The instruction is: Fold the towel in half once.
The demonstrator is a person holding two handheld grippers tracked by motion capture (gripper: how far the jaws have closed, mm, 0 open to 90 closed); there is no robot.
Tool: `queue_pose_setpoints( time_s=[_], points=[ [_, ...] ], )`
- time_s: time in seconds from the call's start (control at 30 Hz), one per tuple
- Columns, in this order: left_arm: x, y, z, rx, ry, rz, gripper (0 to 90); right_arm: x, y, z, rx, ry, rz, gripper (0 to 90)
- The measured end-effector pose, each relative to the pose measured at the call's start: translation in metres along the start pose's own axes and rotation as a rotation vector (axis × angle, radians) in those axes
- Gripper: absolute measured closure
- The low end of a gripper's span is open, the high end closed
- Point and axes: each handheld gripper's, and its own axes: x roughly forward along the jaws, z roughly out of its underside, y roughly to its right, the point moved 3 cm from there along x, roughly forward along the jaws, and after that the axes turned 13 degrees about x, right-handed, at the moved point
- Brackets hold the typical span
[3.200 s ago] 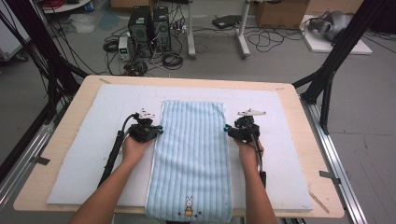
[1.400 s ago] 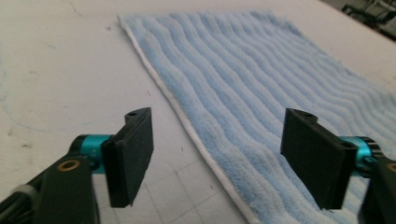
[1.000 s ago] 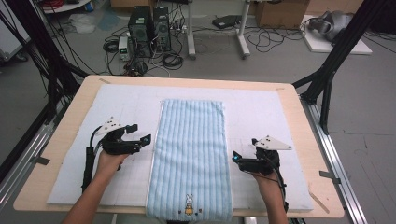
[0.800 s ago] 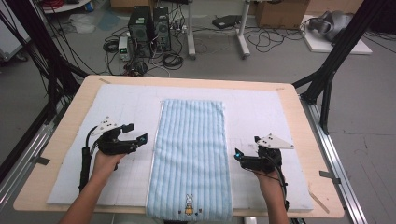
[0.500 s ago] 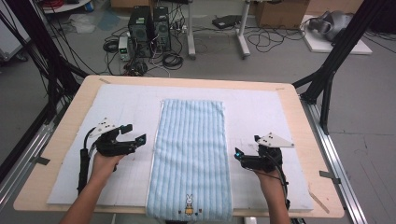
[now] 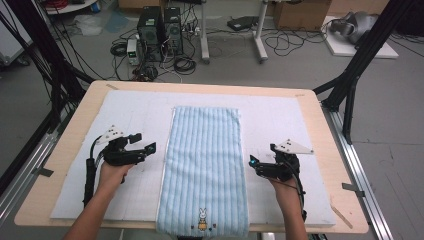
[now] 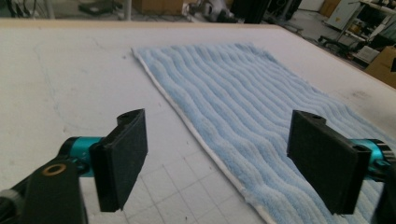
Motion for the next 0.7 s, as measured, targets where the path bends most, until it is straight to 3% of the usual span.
queue_pose_setpoints(
  time_s=[0.07,0.17,0.43,0.53,0.7],
  points=[
    [0.003,0.0,0.001,-0.019,-0.008,-0.007,21.0,0.005,-0.002,-0.001,0.017,-0.014,-0.007,11.2],
    [0.008,0.0,-0.001,-0.033,-0.005,-0.015,19.0,0.014,-0.004,-0.002,0.006,-0.047,-0.003,11.7],
    [0.036,0.001,-0.016,0.003,-0.079,-0.032,22.1,0.029,-0.004,-0.007,0.047,-0.1,0.023,40.9],
    [0.048,0.0,-0.019,-0.003,-0.097,-0.02,25.8,0.036,-0.003,-0.012,0.052,-0.107,0.036,44.9],
    [0.063,-0.004,-0.022,-0.003,-0.12,-0.039,26.7,0.05,-0.002,-0.019,0.057,-0.126,0.051,45.4]
  ],
)
